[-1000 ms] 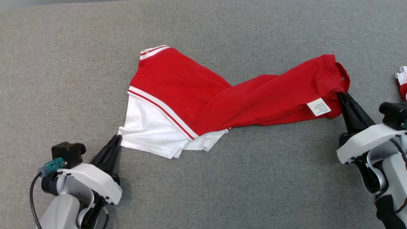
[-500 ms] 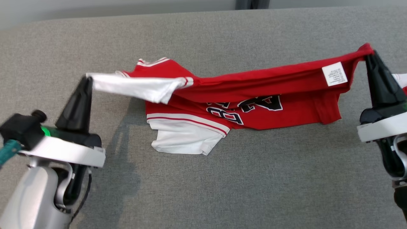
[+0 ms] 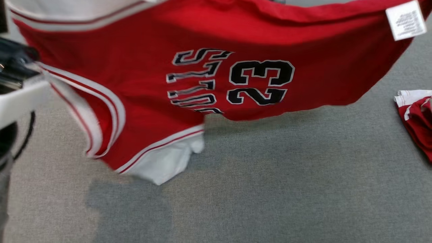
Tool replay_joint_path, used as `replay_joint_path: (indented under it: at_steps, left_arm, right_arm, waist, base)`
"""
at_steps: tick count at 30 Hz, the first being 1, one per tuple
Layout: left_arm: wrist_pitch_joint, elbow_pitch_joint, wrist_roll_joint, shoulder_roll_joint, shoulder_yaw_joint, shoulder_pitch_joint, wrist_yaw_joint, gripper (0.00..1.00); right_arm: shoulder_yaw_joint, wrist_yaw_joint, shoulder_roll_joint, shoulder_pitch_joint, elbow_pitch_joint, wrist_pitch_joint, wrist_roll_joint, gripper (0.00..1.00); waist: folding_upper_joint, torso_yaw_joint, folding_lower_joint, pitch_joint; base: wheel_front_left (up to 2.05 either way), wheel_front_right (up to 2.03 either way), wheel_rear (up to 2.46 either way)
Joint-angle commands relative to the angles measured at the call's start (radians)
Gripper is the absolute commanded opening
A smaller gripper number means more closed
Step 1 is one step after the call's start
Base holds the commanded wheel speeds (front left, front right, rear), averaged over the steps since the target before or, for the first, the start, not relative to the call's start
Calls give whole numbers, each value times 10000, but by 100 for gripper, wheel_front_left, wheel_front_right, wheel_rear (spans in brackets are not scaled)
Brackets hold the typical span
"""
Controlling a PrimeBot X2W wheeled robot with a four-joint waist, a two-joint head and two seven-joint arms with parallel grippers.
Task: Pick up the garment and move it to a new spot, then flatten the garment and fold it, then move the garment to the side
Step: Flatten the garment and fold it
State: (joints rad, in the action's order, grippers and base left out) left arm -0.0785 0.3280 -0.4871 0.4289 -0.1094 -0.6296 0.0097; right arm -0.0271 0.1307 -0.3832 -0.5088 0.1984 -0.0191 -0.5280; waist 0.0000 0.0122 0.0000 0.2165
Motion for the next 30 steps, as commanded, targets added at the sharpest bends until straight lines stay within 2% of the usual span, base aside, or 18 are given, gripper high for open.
replay_joint_path:
  at_steps: [1,6,9,18,21,24,27,30]
  left_arm:
    - [205,229,153,174,8,-635,-30,0]
    - [713,547,439,469,-100,-1872,-73,0]
    - [1018,409,466,437,-345,-2474,-120,0]
    - [1013,-1578,1,288,-696,-3313,-632,0]
    - [615,-2969,656,442,-981,-4195,-799,0]
    - [41,-4664,1074,342,-1406,-5270,-1016,0]
    - [-486,-6468,1326,330,-1811,-6515,-1233,0]
    - [-734,-8044,1883,613,-2200,-7766,-1280,0]
  right_arm:
    - [164,1,-60,-239,304,227,-103,0]
    - [406,1,2,-649,794,654,-239,0]
    - [340,1,119,-791,902,905,-268,0]
    - [-295,1,236,-1649,42,1176,-598,0]
    - [-691,1,181,-2570,-1015,1078,-788,0]
    - [-1207,1,280,-3792,-2299,750,-1032,0]
    - [-1776,1,520,-5204,-3699,269,-1190,0]
    - [-2206,1,969,-6692,-5127,-320,-1420,0]
  waist:
    - [0,-61,0,-91]
    - [0,-194,0,-238]
    - [0,-236,0,-226]
    - [0,-334,0,363]
    - [0,-387,0,730]
    - [0,-459,0,1144]
    - [0,-581,0,1564]
    - [0,-801,0,2111]
  base:
    - [0,0,0]
    - [0,0,0]
    - [0,0,0]
    - [0,0,0]
    - [0,0,0]
    - [0,0,0]
    - [0,0,0]
    - [0,0,0]
